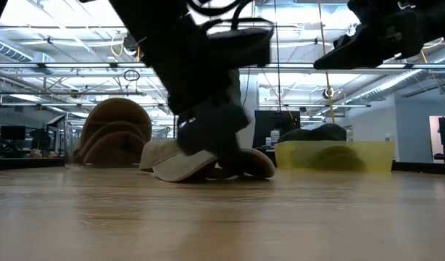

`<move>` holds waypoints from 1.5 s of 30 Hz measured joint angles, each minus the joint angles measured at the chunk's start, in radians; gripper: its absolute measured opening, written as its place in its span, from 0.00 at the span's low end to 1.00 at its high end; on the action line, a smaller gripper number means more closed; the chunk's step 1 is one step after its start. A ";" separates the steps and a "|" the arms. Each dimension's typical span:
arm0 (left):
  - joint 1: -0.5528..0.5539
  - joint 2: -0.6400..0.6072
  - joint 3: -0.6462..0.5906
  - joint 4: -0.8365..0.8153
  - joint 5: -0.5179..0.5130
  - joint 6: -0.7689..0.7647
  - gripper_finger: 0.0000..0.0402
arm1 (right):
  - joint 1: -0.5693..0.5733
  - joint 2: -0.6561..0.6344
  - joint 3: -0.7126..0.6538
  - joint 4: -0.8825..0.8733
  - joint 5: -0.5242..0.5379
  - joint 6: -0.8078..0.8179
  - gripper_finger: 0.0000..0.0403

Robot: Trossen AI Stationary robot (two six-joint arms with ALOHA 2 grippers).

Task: Pick & Place hat
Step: Put the brown cap into the transparent bin

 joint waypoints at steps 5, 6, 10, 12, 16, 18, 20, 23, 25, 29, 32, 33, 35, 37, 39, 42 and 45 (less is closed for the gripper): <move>0.017 0.026 0.000 -0.032 -0.019 -0.007 0.57 | -0.001 0.002 0.000 -0.001 0.000 0.018 0.22; 0.021 0.031 0.000 -0.031 -0.020 -0.007 0.57 | -0.001 0.002 0.000 -0.006 0.000 0.027 0.22; 0.028 0.035 0.000 -0.063 -0.059 -0.012 0.57 | 0.000 0.001 -0.001 -0.008 -0.001 0.055 0.22; 0.032 0.035 0.000 -0.085 -0.079 -0.013 0.57 | 0.000 0.001 -0.009 -0.005 -0.003 0.064 0.22; 0.032 0.035 0.000 -0.150 -0.144 -0.013 0.51 | 0.000 0.001 -0.027 -0.002 -0.003 0.079 0.22; 0.036 0.035 0.000 -0.190 -0.165 -0.025 0.44 | 0.000 0.001 -0.037 -0.003 -0.004 0.090 0.22; 0.046 0.035 0.000 -0.223 -0.168 -0.056 0.36 | 0.000 0.001 -0.046 -0.003 -0.004 0.100 0.22; 0.062 0.035 0.000 -0.257 -0.171 -0.078 0.23 | 0.000 0.001 -0.058 -0.002 -0.004 0.116 0.22; 0.066 0.029 0.000 -0.283 -0.179 -0.077 0.15 | 0.000 0.001 -0.060 -0.002 -0.004 0.117 0.22; 0.066 -0.011 0.000 -0.337 -0.198 -0.099 0.03 | 0.002 0.001 -0.060 -0.002 -0.004 0.117 0.22; 0.066 -0.073 0.000 -0.386 -0.190 -0.133 0.06 | 0.002 0.001 -0.061 -0.002 -0.004 0.117 0.22; 0.066 -0.101 0.000 -0.397 -0.183 -0.146 0.07 | 0.002 0.001 -0.061 -0.002 -0.004 0.117 0.22; 0.065 -0.173 -0.001 -0.426 -0.179 -0.153 0.07 | 0.002 0.001 -0.061 -0.002 -0.004 0.117 0.22; 0.064 -0.252 -0.001 -0.441 -0.183 -0.152 0.05 | 0.002 0.001 -0.061 -0.001 -0.004 0.117 0.22; 0.065 -0.335 -0.001 -0.457 -0.193 -0.147 0.03 | 0.002 0.001 -0.061 -0.002 -0.005 0.117 0.22; 0.064 -0.460 -0.001 -0.485 -0.243 -0.147 0.04 | 0.002 0.001 -0.061 -0.002 -0.007 0.117 0.22; 0.064 -0.571 0.000 -0.507 -0.285 -0.141 0.04 | 0.002 0.001 -0.061 -0.002 -0.007 0.117 0.22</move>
